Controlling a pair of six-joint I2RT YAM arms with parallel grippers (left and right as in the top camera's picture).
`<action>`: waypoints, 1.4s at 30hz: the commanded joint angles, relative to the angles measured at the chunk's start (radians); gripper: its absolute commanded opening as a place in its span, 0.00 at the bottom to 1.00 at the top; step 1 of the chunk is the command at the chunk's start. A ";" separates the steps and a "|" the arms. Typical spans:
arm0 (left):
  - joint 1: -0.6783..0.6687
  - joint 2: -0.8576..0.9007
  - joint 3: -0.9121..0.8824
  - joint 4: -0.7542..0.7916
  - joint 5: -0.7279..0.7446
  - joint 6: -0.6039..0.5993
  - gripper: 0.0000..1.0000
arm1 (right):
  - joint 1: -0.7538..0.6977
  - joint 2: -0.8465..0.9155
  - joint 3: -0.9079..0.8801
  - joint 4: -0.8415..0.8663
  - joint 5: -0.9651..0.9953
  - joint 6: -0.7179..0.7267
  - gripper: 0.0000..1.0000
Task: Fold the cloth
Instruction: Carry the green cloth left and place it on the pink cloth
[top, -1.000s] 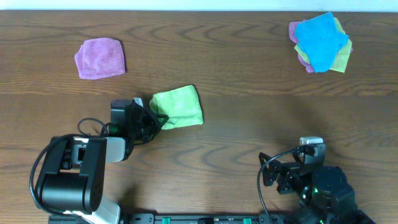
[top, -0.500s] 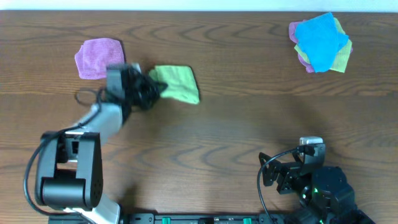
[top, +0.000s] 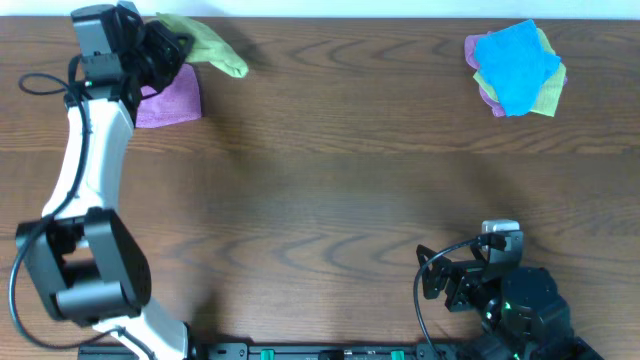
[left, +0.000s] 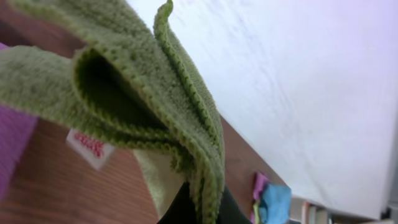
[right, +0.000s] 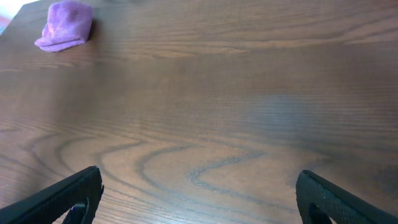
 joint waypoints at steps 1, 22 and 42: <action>0.013 0.095 0.051 0.015 -0.009 0.051 0.06 | -0.007 -0.005 -0.005 0.000 0.010 0.011 0.99; 0.138 0.269 0.186 -0.021 0.063 0.107 0.06 | -0.007 -0.005 -0.005 -0.001 0.010 0.011 0.99; 0.196 0.269 0.186 -0.401 -0.095 0.378 0.06 | -0.007 -0.005 -0.005 0.000 0.010 0.011 0.99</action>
